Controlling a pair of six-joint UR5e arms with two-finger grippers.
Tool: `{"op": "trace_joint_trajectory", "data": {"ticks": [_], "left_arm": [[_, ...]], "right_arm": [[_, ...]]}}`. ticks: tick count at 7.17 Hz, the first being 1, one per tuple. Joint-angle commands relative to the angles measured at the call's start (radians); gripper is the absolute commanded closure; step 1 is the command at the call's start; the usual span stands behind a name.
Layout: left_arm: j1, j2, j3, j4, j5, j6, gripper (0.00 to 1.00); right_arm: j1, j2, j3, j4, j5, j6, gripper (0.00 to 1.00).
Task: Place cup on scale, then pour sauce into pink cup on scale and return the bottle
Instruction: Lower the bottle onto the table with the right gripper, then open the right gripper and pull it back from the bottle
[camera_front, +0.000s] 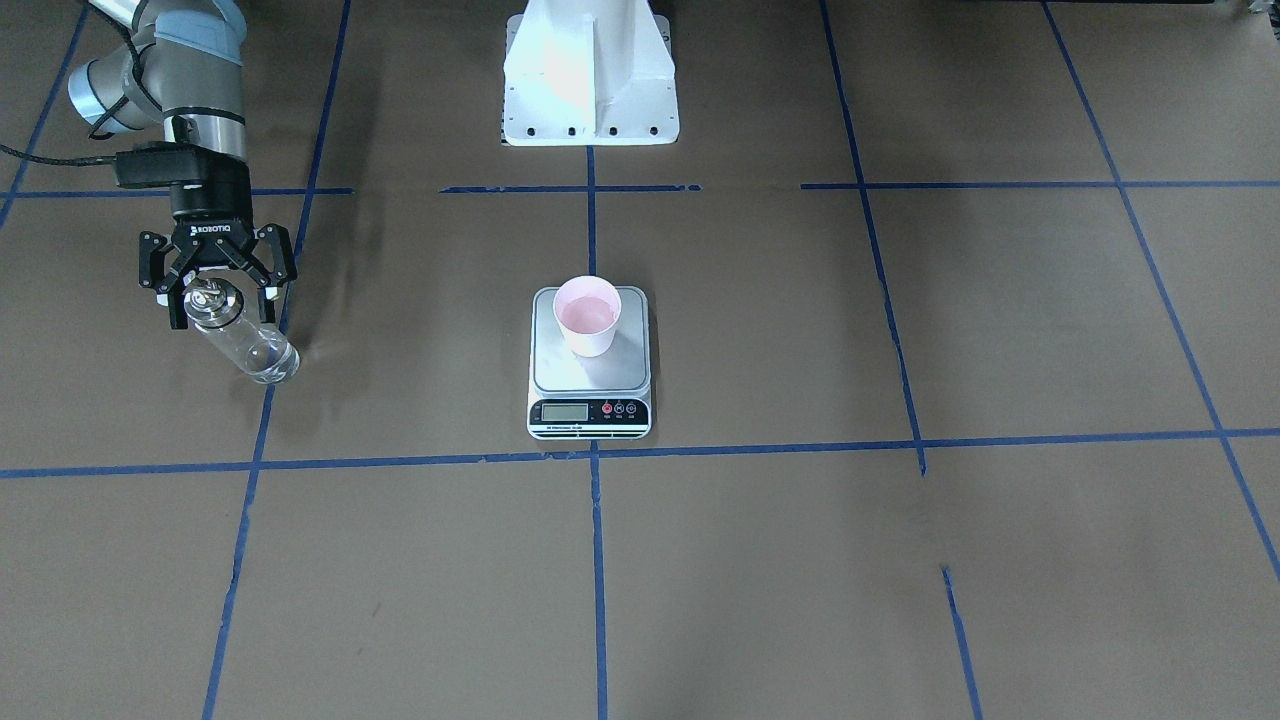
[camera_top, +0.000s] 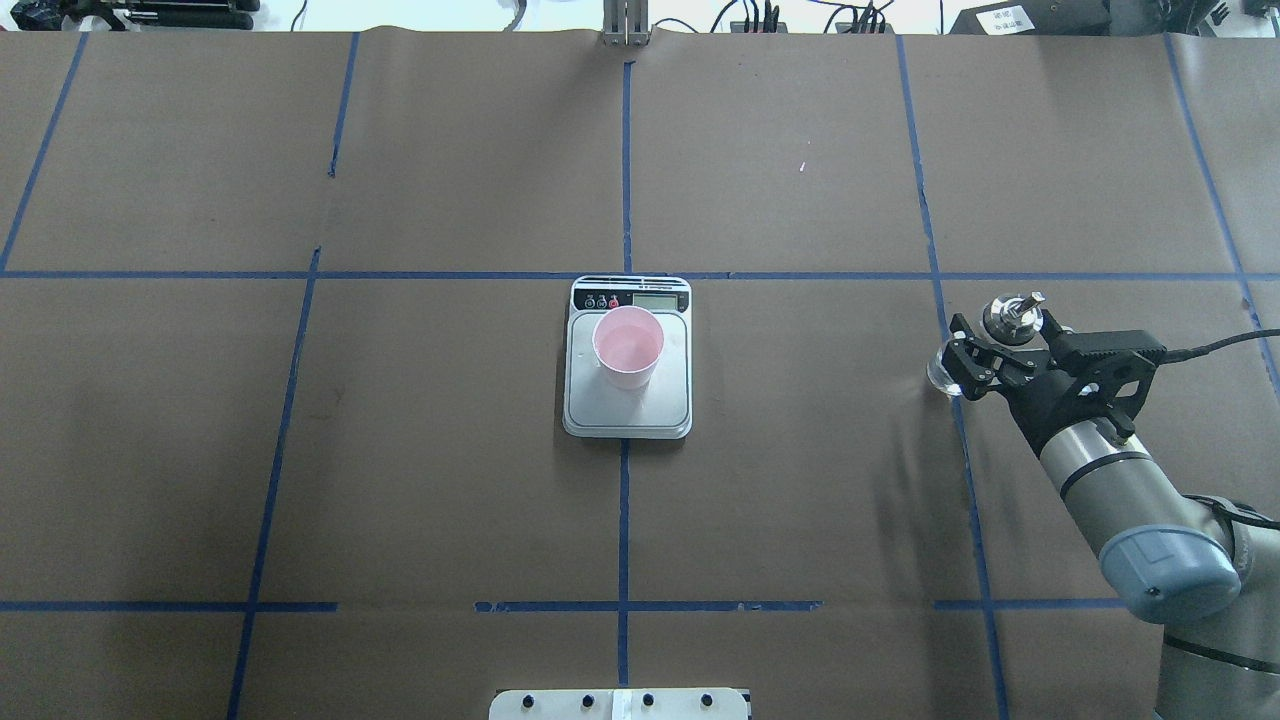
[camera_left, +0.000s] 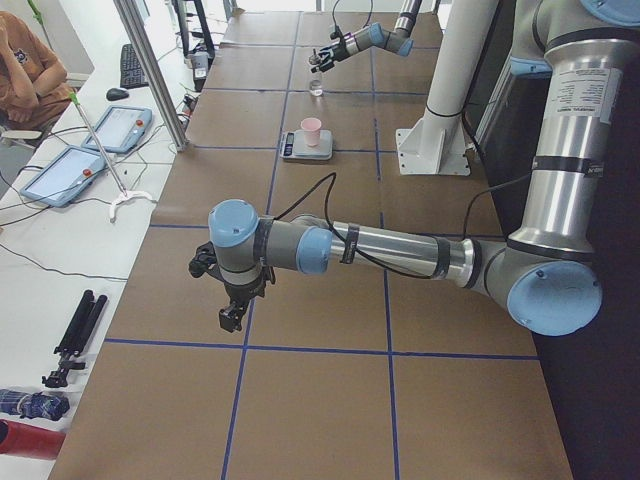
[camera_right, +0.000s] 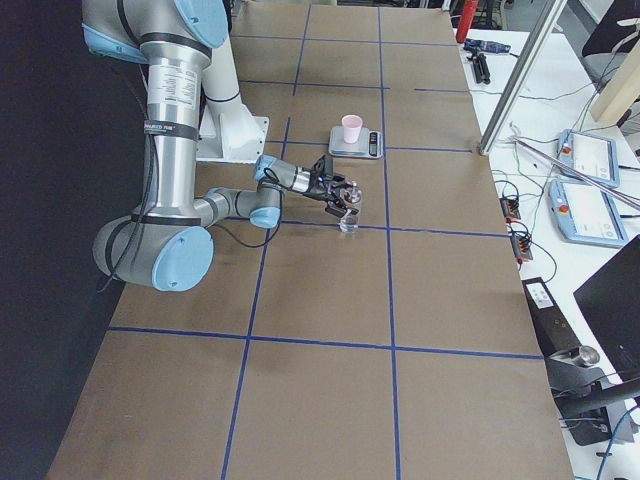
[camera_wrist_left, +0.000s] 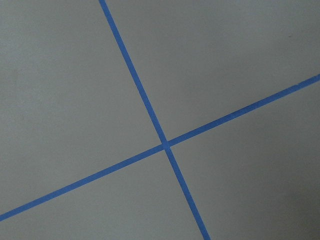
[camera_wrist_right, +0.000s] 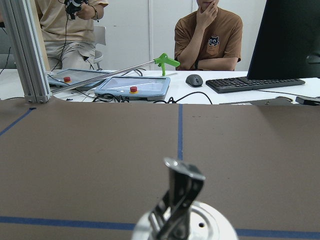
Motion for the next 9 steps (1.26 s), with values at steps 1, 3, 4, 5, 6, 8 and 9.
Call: {"op": "trace_joint_trajectory", "data": {"ticks": [1, 3, 4, 5, 6, 8, 9], "left_arm": [[0.0, 0.0, 0.0, 0.0, 0.0, 0.0, 0.0], [0.0, -0.001, 0.0, 0.0, 0.0, 0.0, 0.0], [0.0, 0.0, -0.008, 0.0, 0.0, 0.0, 0.0], [0.0, 0.002, -0.009, 0.0, 0.0, 0.0, 0.0], [-0.002, 0.002, -0.011, 0.0, 0.0, 0.0, 0.0], [-0.002, 0.007, -0.014, 0.0, 0.0, 0.0, 0.0], [-0.002, 0.01, -0.02, 0.0, 0.0, 0.0, 0.0]], "right_arm": [[-0.023, -0.047, 0.042, -0.002, 0.0, 0.002, 0.0], [-0.047, -0.104, 0.088, -0.005, -0.003, 0.003, 0.0], [-0.063, -0.11, 0.089, -0.005, -0.01, 0.006, 0.0], [-0.08, -0.121, 0.095, -0.003, -0.018, 0.009, 0.0], [-0.101, -0.141, 0.121, -0.003, -0.027, 0.012, 0.0], [-0.133, -0.228, 0.212, 0.0, -0.029, 0.012, 0.0], [-0.146, -0.254, 0.242, 0.0, -0.035, 0.012, 0.0]]}}
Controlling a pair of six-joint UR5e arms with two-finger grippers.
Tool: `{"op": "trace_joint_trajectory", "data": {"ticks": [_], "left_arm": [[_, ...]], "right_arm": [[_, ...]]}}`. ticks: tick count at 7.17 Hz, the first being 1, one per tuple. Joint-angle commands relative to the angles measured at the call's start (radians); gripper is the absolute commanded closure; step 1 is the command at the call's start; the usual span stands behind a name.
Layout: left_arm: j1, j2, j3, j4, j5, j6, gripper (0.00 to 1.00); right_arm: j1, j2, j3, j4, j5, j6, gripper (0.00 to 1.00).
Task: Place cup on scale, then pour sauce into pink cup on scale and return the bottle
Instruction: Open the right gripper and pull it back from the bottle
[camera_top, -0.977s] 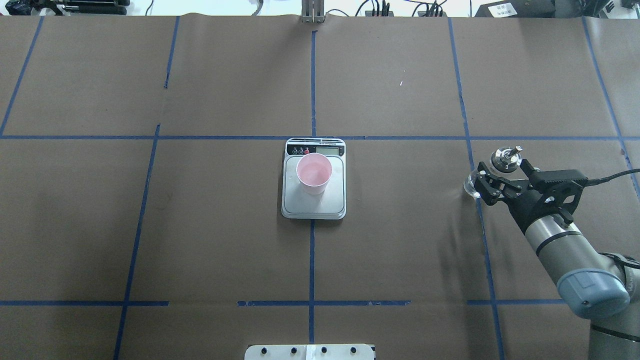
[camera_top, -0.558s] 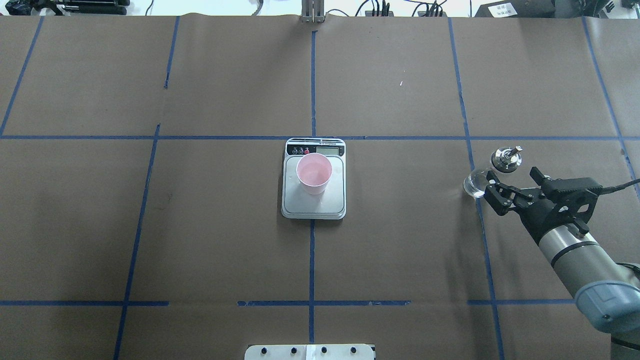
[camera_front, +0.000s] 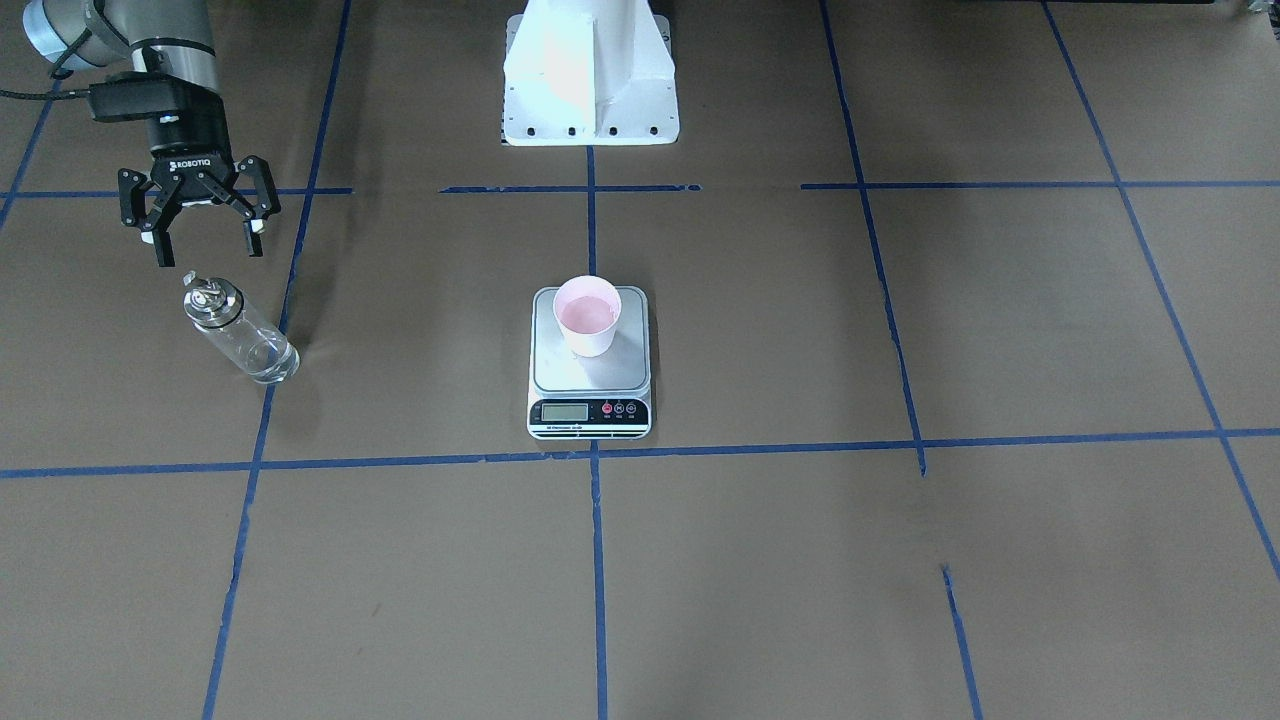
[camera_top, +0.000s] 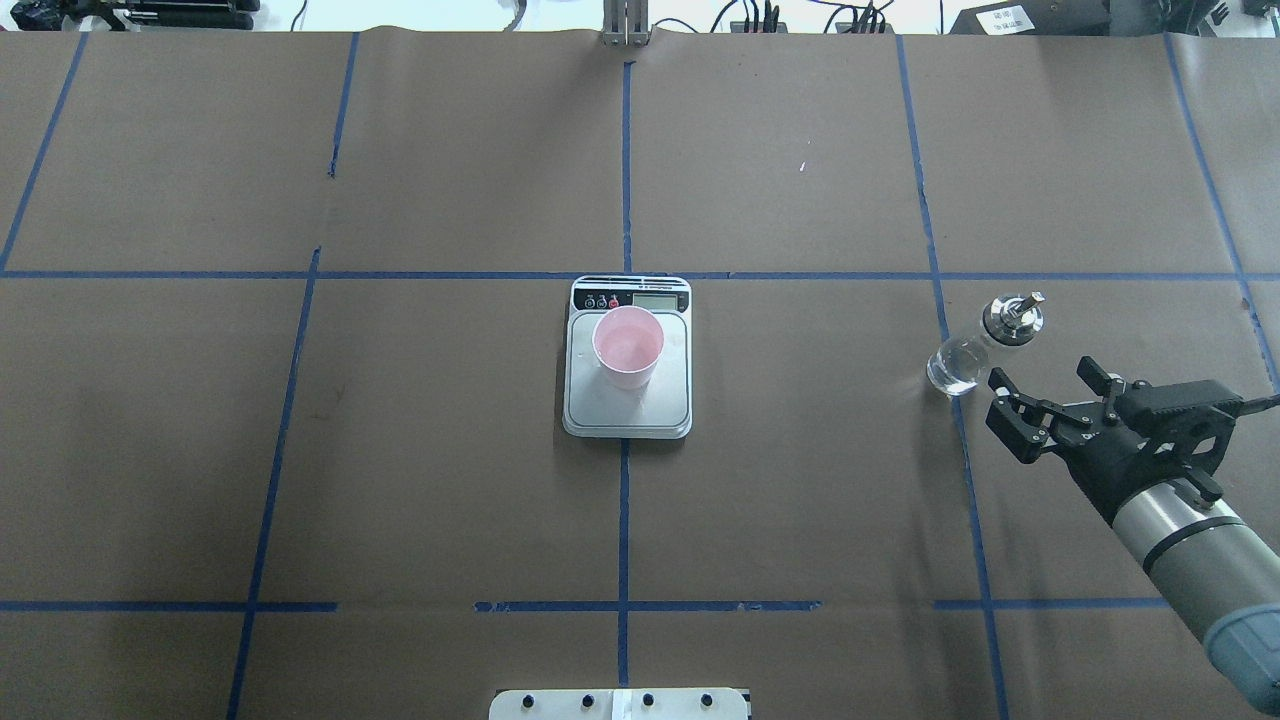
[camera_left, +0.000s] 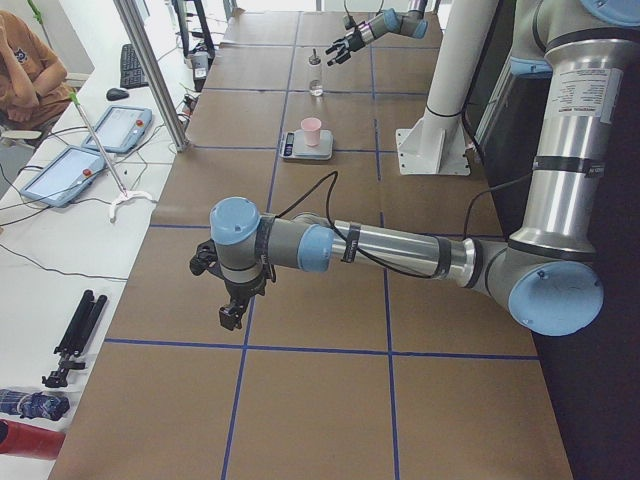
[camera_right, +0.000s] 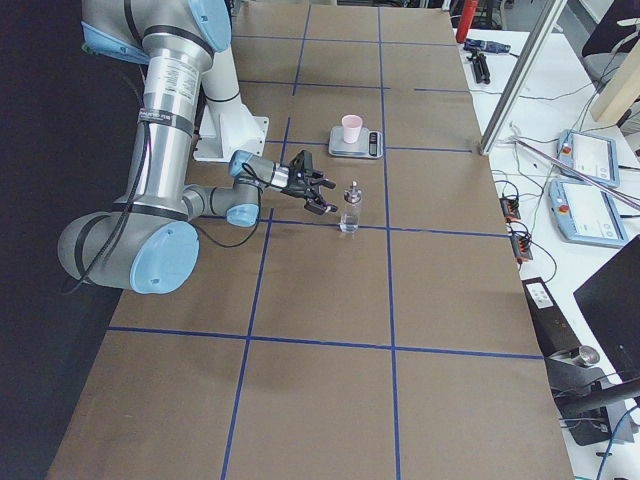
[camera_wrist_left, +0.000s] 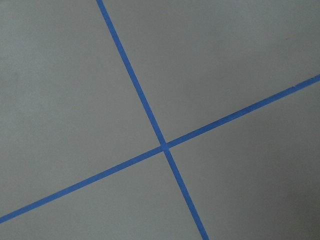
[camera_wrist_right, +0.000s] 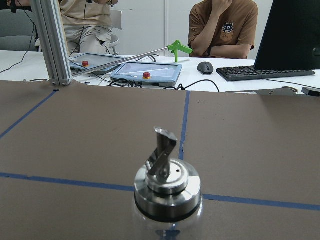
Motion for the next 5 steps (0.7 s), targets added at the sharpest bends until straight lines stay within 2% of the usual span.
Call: {"op": "trace_joint_trajectory", "data": {"ticks": [1, 4, 5], "left_arm": [[0.0, 0.004, -0.006, 0.0, 0.0, 0.0, 0.0], [0.0, 0.004, -0.004, 0.0, 0.0, 0.0, 0.0], [0.0, 0.004, -0.004, 0.0, 0.0, 0.0, 0.0]], "right_arm": [[-0.018, -0.057, 0.084, 0.0, -0.006, 0.0, 0.0], [-0.003, -0.1, 0.203, -0.007, 0.0, -0.017, 0.0], [0.04, -0.1, 0.216, -0.01, 0.047, -0.023, 0.0]]}}
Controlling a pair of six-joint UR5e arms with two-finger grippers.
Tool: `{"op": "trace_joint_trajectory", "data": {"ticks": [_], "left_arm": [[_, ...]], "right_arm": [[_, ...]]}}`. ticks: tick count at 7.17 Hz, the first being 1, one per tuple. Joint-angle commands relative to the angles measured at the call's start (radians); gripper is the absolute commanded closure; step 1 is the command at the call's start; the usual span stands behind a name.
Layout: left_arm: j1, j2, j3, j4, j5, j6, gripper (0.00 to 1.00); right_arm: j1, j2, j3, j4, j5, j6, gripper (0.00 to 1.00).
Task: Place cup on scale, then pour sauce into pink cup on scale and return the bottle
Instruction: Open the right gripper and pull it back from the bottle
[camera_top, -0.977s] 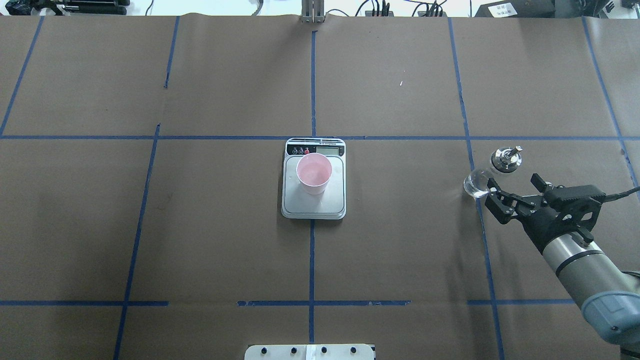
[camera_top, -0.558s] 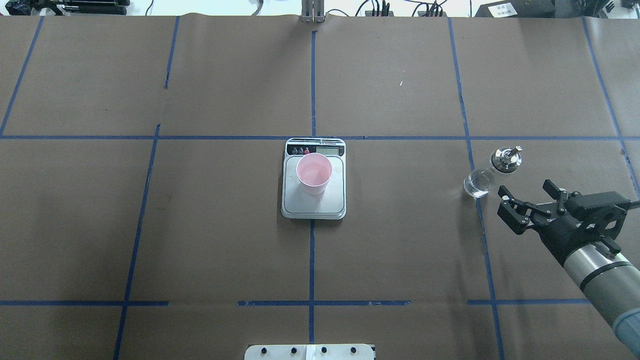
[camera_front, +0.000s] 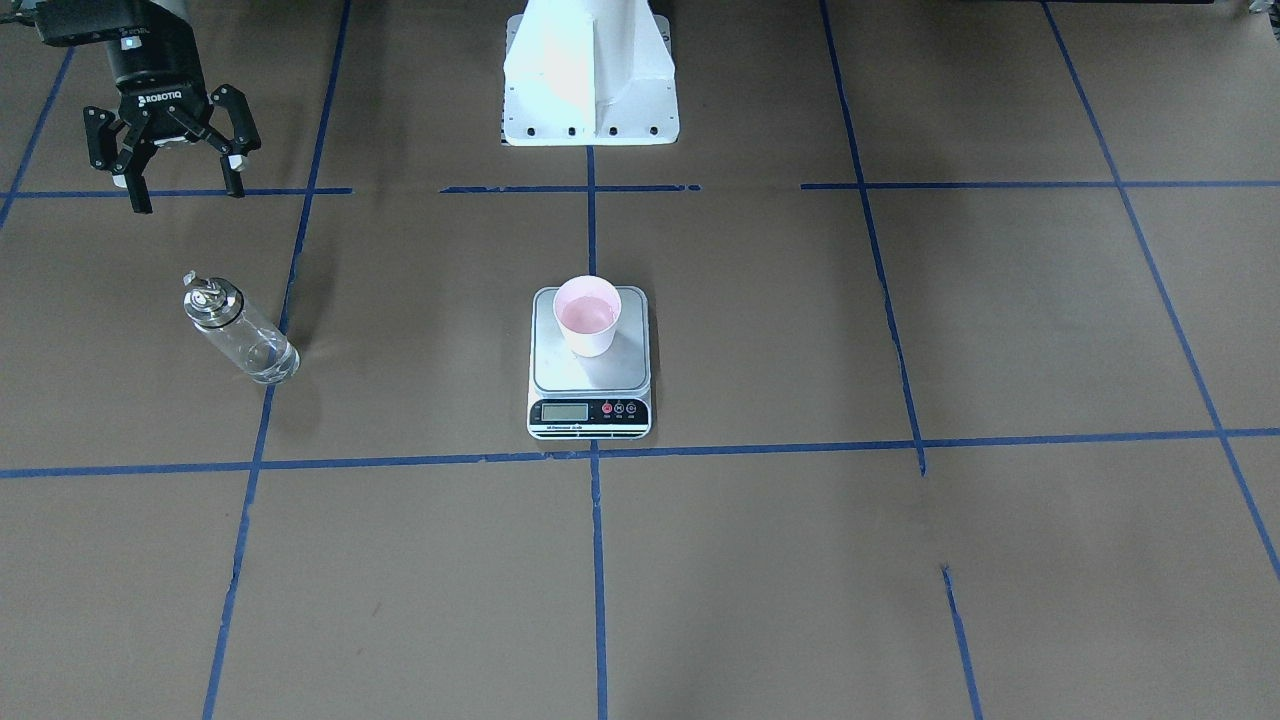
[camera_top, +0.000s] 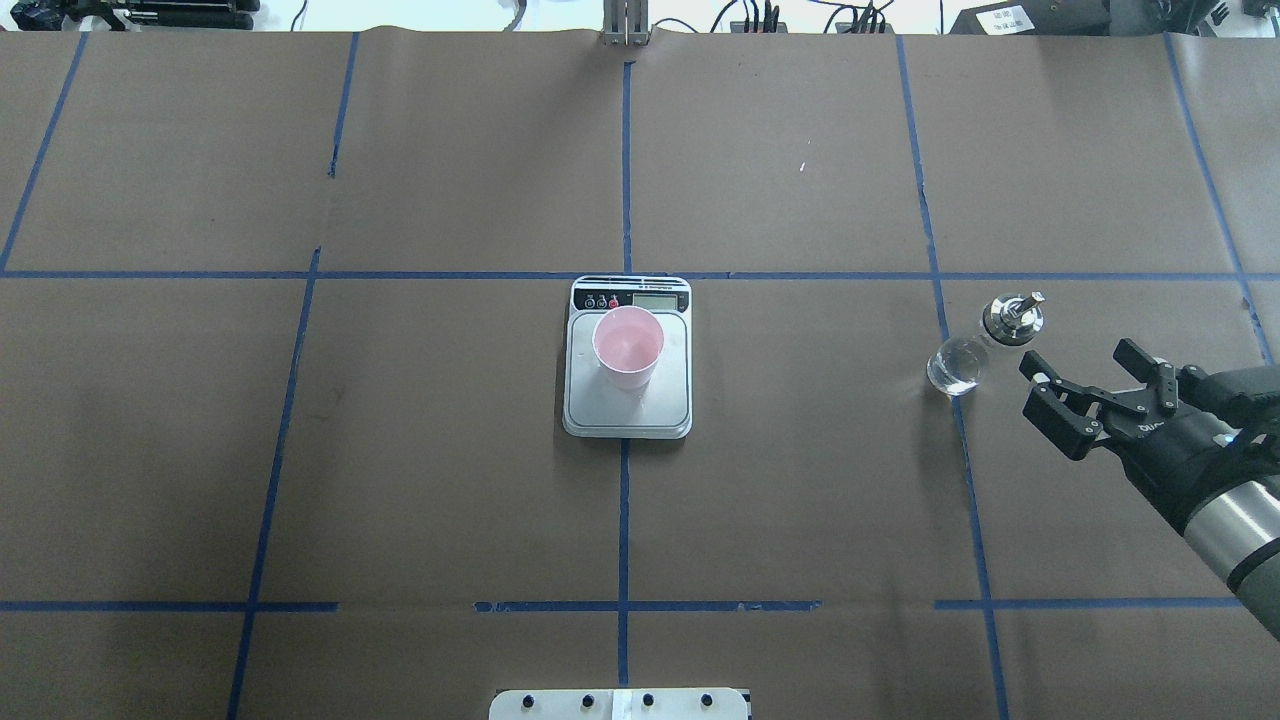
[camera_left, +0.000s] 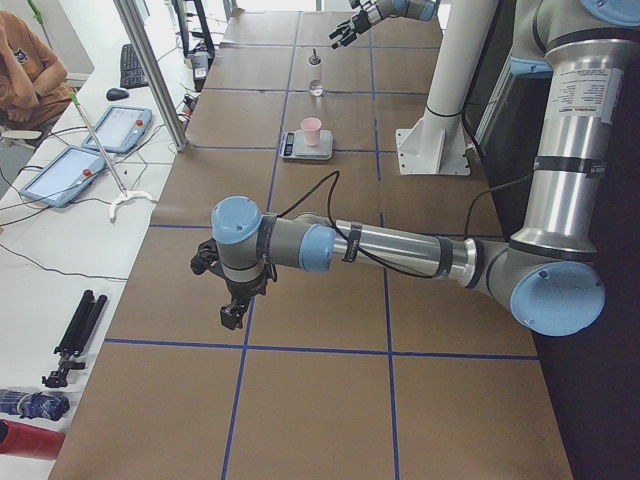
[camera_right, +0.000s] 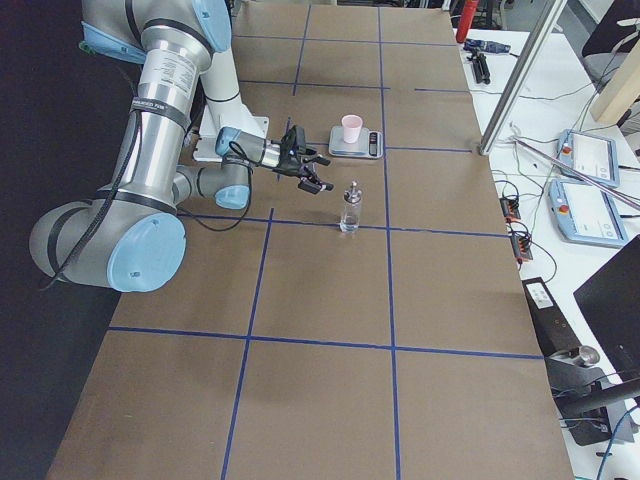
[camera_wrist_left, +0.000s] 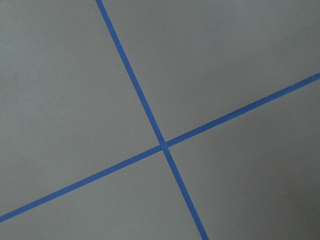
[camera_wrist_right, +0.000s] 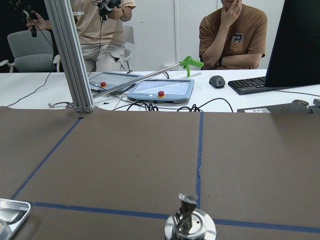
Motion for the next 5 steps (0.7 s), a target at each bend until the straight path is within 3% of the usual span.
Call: {"op": "trace_joint_trajectory", "data": {"ticks": [1, 3, 5], "left_arm": [[0.0, 0.0, -0.001, 0.0, 0.0, 0.0, 0.0], [0.0, 0.0, -0.001, 0.0, 0.0, 0.0, 0.0], [0.0, 0.002, -0.007, 0.0, 0.0, 0.0, 0.0]], "right_arm": [[0.152, -0.001, 0.054, -0.053, 0.165, -0.054, 0.0], [0.409, 0.033, 0.073, -0.123, 0.476, -0.169, 0.0], [0.672, 0.091, 0.007, -0.163, 0.775, -0.298, 0.0]]}}
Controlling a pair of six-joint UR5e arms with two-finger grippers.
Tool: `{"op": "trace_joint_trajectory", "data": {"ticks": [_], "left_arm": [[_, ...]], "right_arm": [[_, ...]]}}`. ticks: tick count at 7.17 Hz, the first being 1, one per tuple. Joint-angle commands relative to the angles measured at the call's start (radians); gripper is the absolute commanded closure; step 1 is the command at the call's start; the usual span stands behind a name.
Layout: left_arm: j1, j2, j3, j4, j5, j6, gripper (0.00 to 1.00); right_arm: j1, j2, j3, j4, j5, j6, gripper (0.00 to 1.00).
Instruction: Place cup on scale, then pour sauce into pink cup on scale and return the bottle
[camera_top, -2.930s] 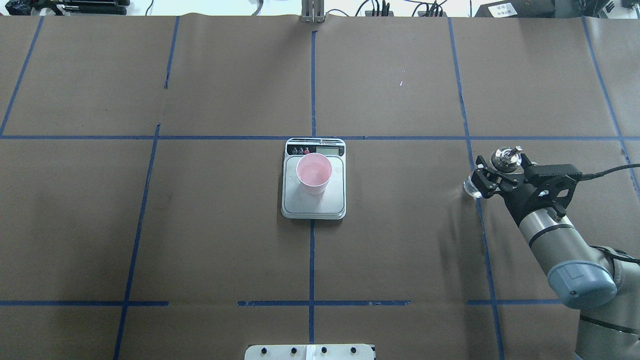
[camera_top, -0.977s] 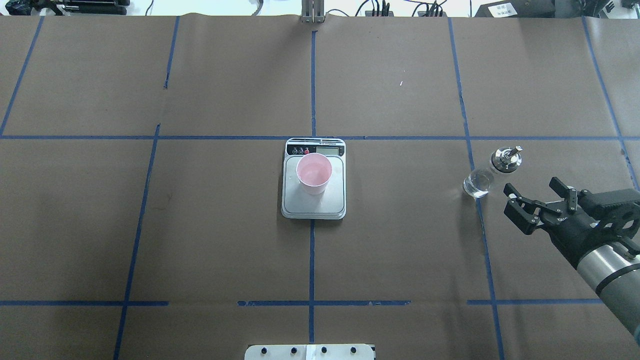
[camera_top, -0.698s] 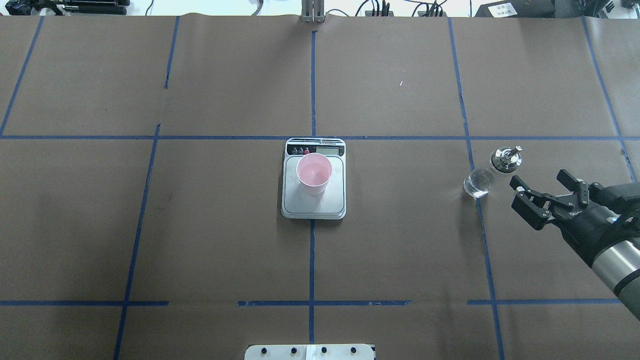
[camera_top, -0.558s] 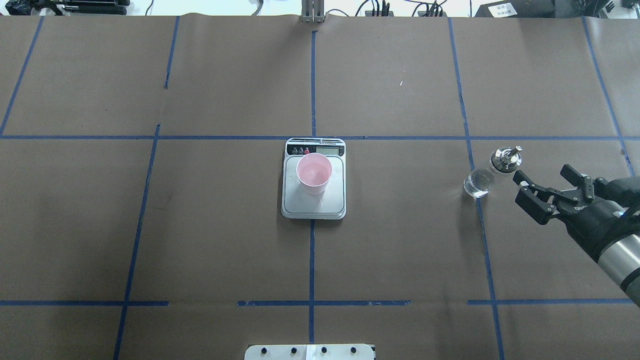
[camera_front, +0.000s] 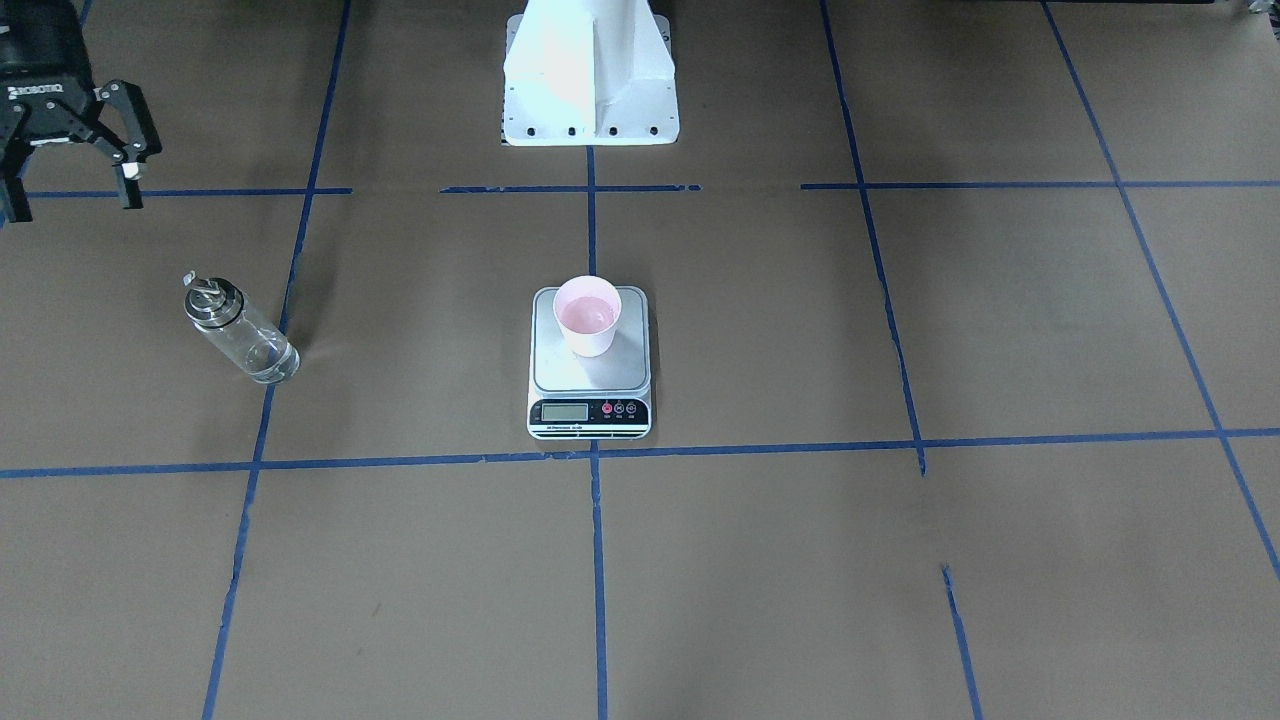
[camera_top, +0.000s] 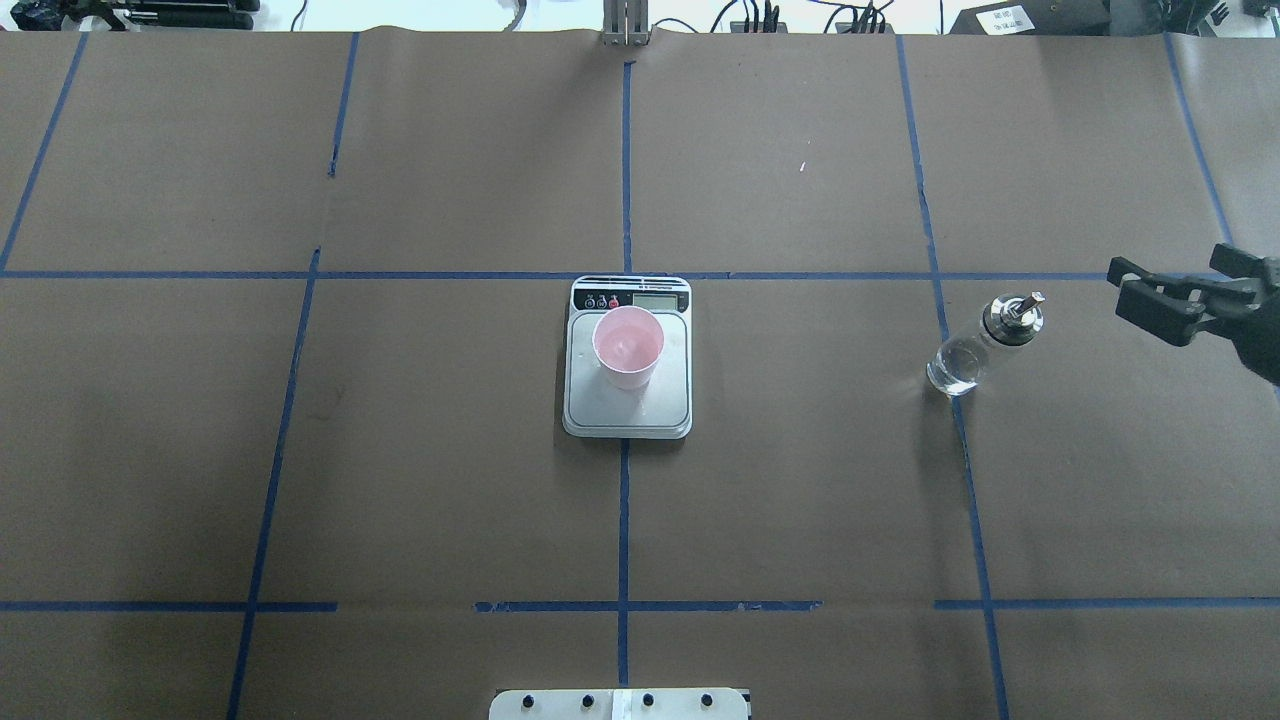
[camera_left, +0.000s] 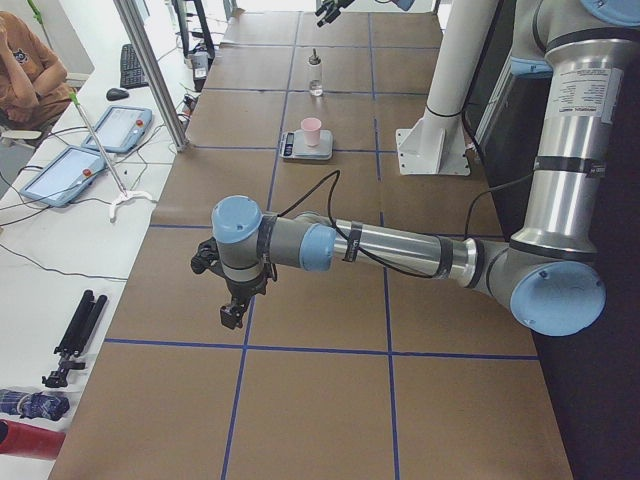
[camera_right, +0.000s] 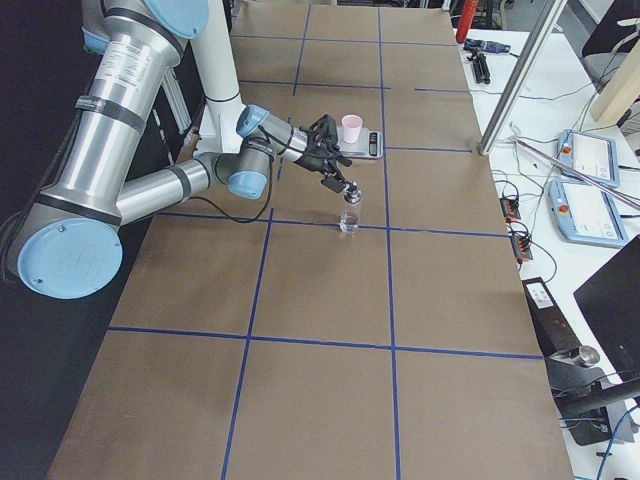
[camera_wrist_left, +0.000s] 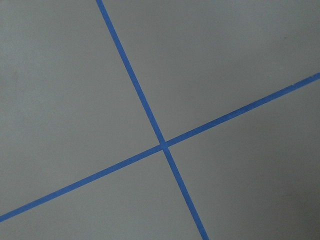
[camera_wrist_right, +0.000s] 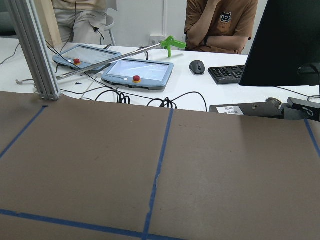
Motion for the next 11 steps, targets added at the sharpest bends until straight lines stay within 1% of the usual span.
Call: {"op": "trace_joint_trajectory", "data": {"ticks": [1, 2, 4, 5, 6, 7, 9, 10, 11], "left_arm": [[0.002, -0.001, -0.002, 0.0, 0.0, 0.0, 0.0], [0.0, -0.001, -0.002, 0.0, 0.0, 0.0, 0.0], [0.0, -0.003, 0.0, 0.0, 0.0, 0.0, 0.0], [-0.011, -0.003, 0.0, 0.0, 0.002, 0.002, 0.0], [-0.023, -0.003, -0.002, 0.0, 0.002, 0.003, 0.0], [-0.025, -0.003, 0.0, -0.002, 0.002, 0.006, 0.0], [-0.025, -0.001, 0.016, -0.002, 0.002, 0.006, 0.0], [-0.026, 0.0, 0.027, -0.002, 0.002, 0.008, 0.0], [-0.031, 0.002, 0.026, -0.002, 0.002, 0.009, 0.0]], "right_arm": [[0.295, 0.064, -0.102, -0.023, 0.357, -0.141, 0.0], [0.45, 0.107, -0.19, -0.035, 0.579, -0.242, 0.0], [0.645, 0.115, -0.329, -0.043, 0.871, -0.382, 0.0], [0.739, 0.112, -0.396, -0.082, 1.008, -0.529, 0.0], [0.79, 0.086, -0.406, -0.13, 1.049, -0.68, 0.0], [0.806, 0.012, -0.395, -0.097, 1.039, -0.696, 0.0], [0.807, -0.018, -0.421, -0.144, 1.032, -0.671, 0.0], [0.747, 0.003, -0.376, -0.305, 1.044, -0.673, 0.0], [0.728, 0.07, -0.306, -0.642, 1.043, -0.673, 0.0]]}}
